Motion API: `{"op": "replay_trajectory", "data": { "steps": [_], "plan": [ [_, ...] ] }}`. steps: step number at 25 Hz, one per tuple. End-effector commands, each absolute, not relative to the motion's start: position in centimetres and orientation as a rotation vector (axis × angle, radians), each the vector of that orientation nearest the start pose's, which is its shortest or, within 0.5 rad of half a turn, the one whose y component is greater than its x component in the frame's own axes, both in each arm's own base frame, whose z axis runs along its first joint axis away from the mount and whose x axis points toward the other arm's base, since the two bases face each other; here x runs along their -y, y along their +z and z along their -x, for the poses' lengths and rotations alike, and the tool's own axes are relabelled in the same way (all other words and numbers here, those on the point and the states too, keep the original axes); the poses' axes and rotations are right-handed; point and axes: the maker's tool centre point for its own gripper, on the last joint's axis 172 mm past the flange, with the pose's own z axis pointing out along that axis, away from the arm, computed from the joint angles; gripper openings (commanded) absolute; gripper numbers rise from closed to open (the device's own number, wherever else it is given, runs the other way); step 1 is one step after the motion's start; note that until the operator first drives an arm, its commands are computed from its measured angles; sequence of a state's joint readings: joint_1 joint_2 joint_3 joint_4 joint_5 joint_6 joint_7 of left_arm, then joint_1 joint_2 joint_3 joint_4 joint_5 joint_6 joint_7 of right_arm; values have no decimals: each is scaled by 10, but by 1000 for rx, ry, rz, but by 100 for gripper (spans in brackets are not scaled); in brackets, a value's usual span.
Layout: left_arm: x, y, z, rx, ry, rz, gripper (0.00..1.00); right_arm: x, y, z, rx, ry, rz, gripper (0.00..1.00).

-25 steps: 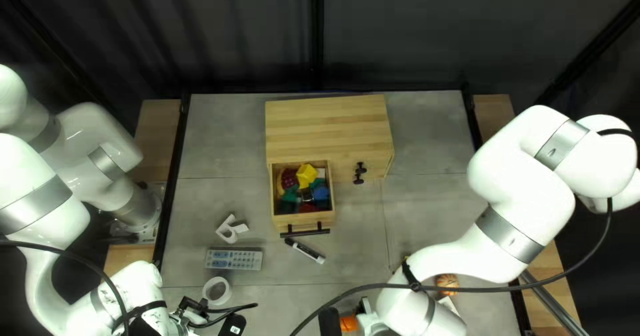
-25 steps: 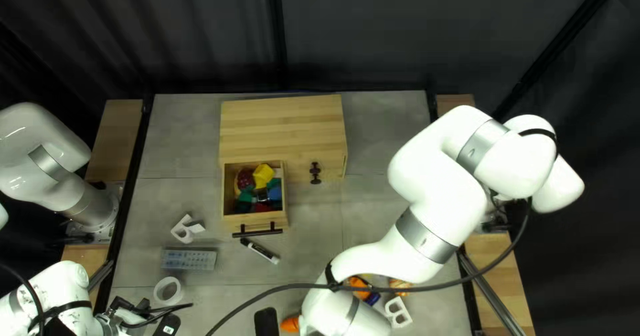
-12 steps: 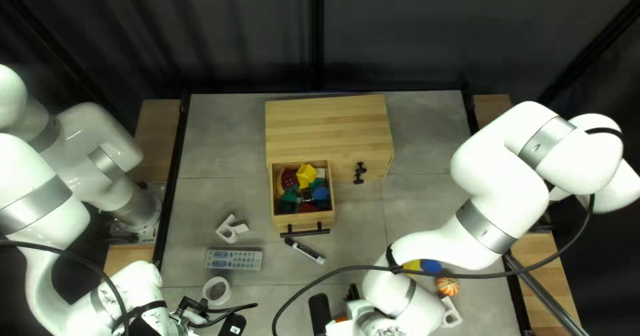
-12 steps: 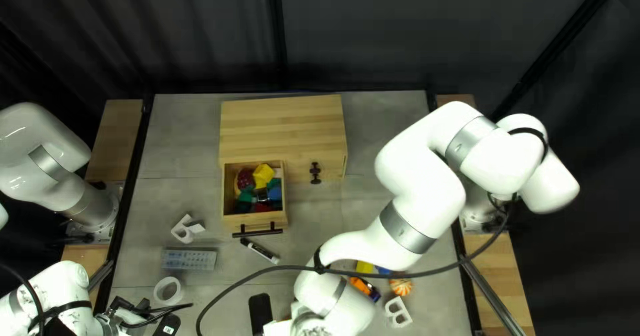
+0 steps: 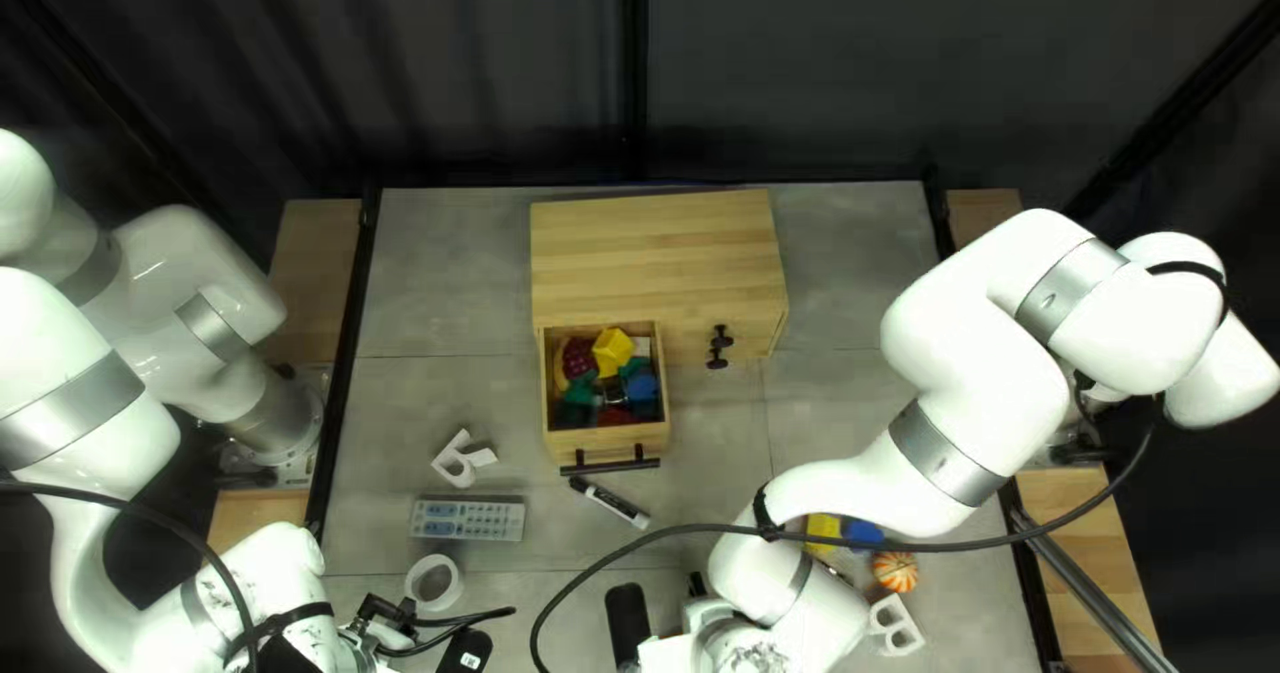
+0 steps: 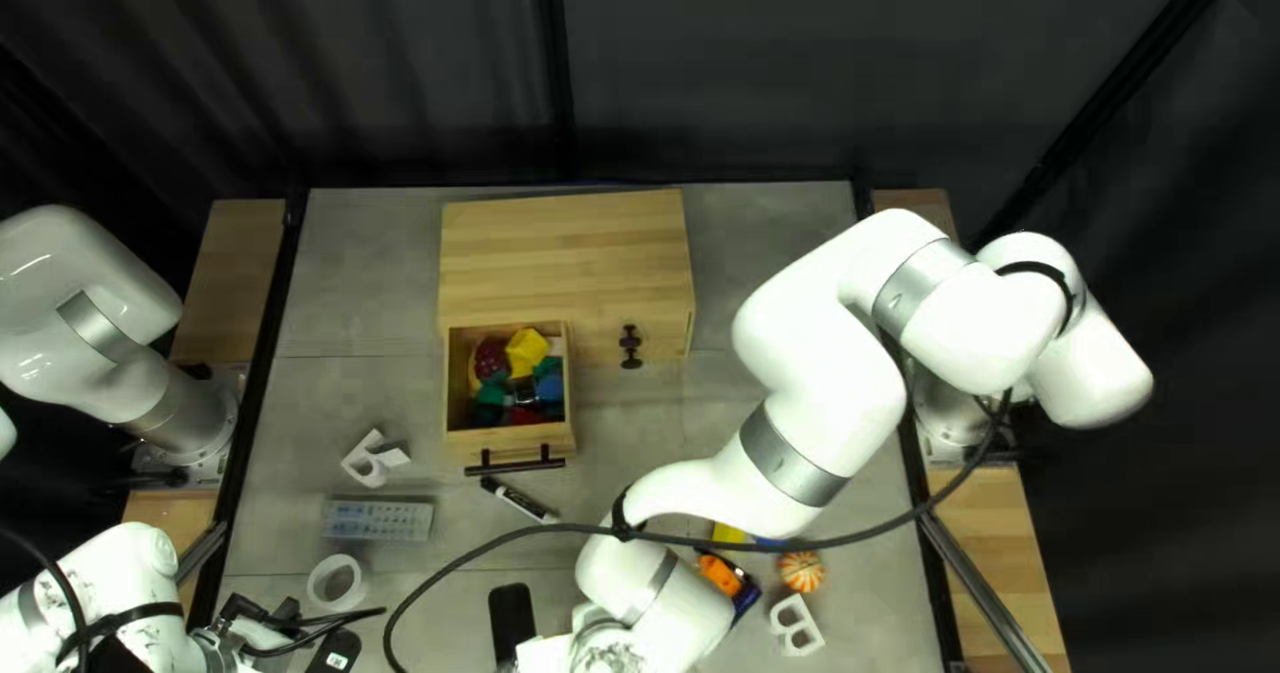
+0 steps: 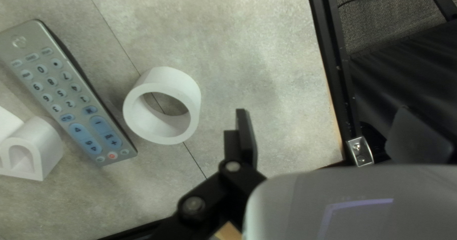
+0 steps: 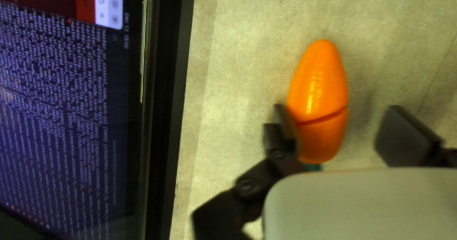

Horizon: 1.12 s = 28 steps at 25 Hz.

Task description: Open drawers and place objects into drawer and close

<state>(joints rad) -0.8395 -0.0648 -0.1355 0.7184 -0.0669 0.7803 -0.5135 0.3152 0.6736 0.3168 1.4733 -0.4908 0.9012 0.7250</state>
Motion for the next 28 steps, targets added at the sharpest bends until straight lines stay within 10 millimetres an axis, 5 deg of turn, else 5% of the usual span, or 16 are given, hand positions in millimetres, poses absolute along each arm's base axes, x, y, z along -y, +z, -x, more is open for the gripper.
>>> {"op": "replay_trajectory", "data": {
  "steps": [1, 6, 14, 17, 20, 23, 24, 25, 26, 28],
  "plan": [
    [341, 106, -222, -651, 38, 3104, 100, -289, 32, -515, 256, -117, 3303, 3],
    [341, 106, -222, -651, 38, 3104, 100, -271, 67, -515, 161, -118, 3337, 2],
    [341, 106, -222, -651, 38, 3104, 100, -158, 161, -547, -253, -135, 3450, 1],
    [341, 106, -222, -651, 38, 3104, 100, -102, 204, -559, -412, -170, 3495, 1],
    [341, 106, -222, -651, 38, 3104, 100, -62, 227, -565, -522, -203, 3526, 1],
    [341, 106, -222, -651, 38, 3104, 100, -36, 229, -571, -599, -227, 3536, 5],
    [341, 106, -222, -651, 38, 3104, 100, -31, 227, -574, -614, -232, 3535, 13],
    [341, 106, -222, -651, 38, 3104, 100, -26, 224, -576, -632, -239, 3534, 69],
    [341, 106, -222, -651, 38, 3104, 100, -23, 220, -581, -645, -248, 3529, 100],
    [341, 106, -222, -651, 38, 3104, 100, -23, 213, -587, -672, -271, 3515, 100]
  ]
}}
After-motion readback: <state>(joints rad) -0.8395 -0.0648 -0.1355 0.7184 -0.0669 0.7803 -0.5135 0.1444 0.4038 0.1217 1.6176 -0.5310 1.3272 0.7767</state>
